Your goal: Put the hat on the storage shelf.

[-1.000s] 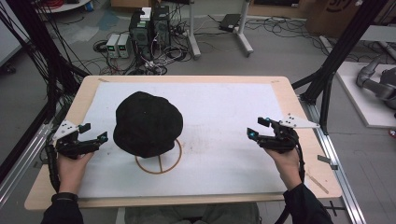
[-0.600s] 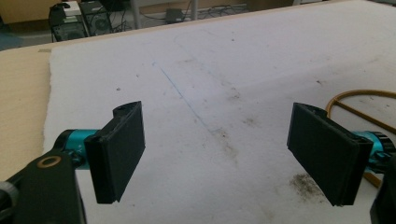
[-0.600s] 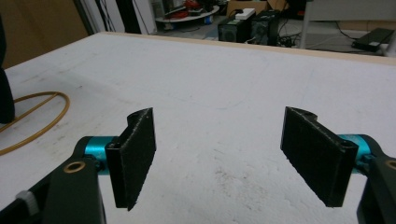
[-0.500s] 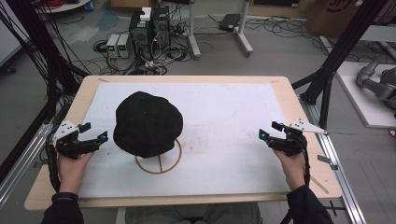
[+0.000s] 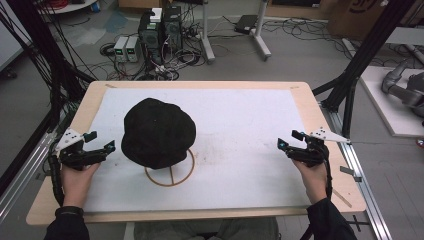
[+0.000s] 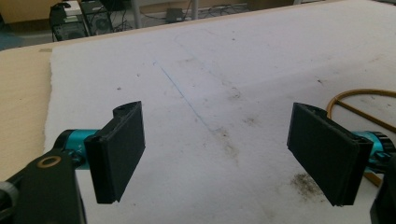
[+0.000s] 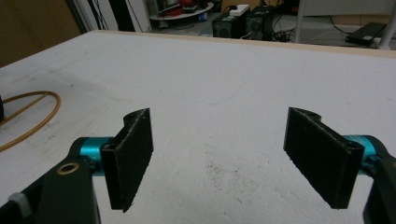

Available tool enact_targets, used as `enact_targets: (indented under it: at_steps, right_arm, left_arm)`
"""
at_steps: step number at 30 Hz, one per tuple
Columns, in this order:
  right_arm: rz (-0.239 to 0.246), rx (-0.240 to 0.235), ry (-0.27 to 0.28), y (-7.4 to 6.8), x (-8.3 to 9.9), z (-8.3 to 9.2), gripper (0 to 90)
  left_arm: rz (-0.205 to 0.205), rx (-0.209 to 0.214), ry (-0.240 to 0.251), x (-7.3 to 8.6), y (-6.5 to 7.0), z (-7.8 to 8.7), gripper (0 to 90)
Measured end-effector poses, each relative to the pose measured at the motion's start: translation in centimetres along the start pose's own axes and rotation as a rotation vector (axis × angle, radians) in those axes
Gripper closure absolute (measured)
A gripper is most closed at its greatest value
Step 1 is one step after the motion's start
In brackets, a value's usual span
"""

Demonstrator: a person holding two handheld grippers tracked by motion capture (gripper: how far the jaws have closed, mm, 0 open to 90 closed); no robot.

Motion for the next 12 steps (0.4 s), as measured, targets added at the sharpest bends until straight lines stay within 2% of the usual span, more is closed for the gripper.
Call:
enact_targets:
  at_steps: [12]
  right_arm:
    - [0.000, 0.003, 0.001, 0.18, -0.01, 0.00, 23.8]
  left_arm:
    - [0.003, 0.002, 0.005, -0.03, 0.01, 0.00, 19.2]
Point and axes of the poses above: each handheld gripper's, and its own axes: z roughly backward along the jaws, x roughly out of its underside, y roughly to its right, the point moved 3 cm from there along -z, roughly forward along the jaws, and after that the axes turned 1 degree about -z, right-handed, at the moved point
